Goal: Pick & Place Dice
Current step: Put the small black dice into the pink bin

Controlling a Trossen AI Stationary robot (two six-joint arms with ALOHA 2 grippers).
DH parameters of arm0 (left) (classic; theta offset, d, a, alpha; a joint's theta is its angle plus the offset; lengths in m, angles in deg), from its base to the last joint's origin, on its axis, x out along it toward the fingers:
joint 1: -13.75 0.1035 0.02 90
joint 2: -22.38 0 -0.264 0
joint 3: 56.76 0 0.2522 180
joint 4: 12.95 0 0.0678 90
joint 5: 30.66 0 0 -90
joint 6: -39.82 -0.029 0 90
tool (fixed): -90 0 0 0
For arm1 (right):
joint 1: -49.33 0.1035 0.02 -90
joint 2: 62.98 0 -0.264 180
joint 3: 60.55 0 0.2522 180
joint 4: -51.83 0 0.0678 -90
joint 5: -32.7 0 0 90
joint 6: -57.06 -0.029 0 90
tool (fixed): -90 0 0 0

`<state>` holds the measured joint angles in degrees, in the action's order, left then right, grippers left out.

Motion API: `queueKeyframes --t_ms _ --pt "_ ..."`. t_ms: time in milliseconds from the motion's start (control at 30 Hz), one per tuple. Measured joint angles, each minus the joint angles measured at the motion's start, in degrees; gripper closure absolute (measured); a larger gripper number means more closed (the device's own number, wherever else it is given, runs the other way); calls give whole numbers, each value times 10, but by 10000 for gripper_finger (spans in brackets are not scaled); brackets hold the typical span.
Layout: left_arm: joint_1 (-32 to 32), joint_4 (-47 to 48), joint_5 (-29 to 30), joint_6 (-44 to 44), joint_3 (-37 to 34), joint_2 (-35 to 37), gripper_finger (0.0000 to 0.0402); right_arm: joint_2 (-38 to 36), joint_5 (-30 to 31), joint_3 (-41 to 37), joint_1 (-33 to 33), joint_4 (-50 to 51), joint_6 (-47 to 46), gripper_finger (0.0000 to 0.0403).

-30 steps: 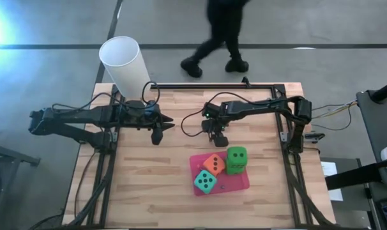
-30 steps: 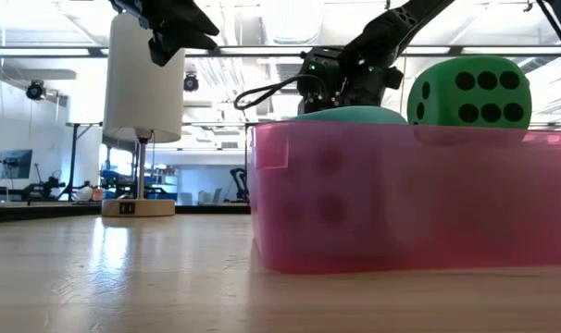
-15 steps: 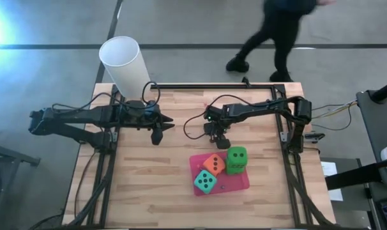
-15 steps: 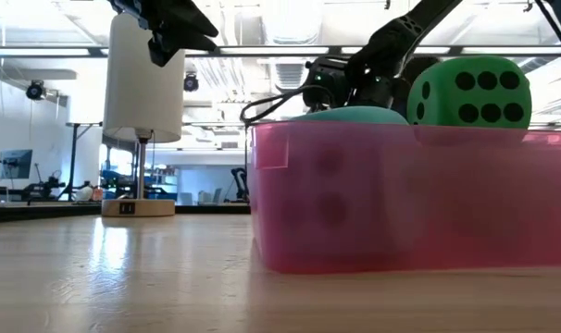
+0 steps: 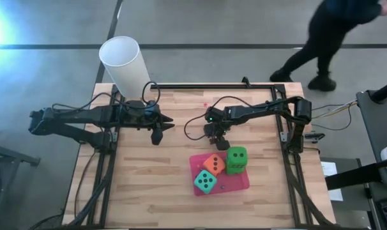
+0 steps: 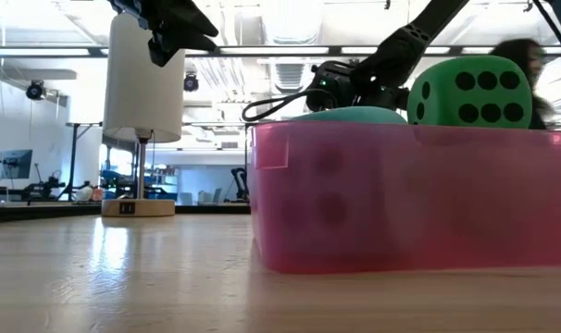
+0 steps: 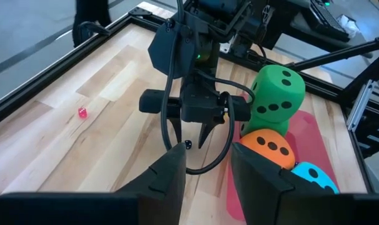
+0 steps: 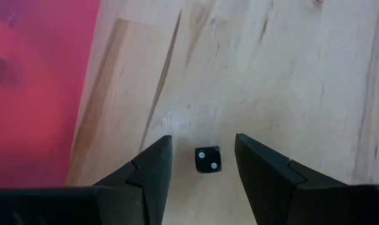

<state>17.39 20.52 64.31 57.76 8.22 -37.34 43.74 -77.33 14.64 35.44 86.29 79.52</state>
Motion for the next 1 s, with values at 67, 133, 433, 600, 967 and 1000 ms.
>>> queueKeyframes --t_ms 67,133,433,600,967,1000 --pt "0 0 0 1 0 0 271 0 0 -2 0 -1 1 232" --pt "0 0 0 1 0 0 273 0 0 -7 0 -3 1 234" --pt "0 0 0 1 0 0 271 0 5 -26 0 -22 -7 249" --pt "0 0 0 0 0 0 268 0 25 -22 0 -22 -8 273" --pt "0 0 0 -1 0 0 274 0 37 -19 0 -22 -9 361" --pt "0 0 0 -1 0 0 273 0 37 -19 0 -22 -11 361"
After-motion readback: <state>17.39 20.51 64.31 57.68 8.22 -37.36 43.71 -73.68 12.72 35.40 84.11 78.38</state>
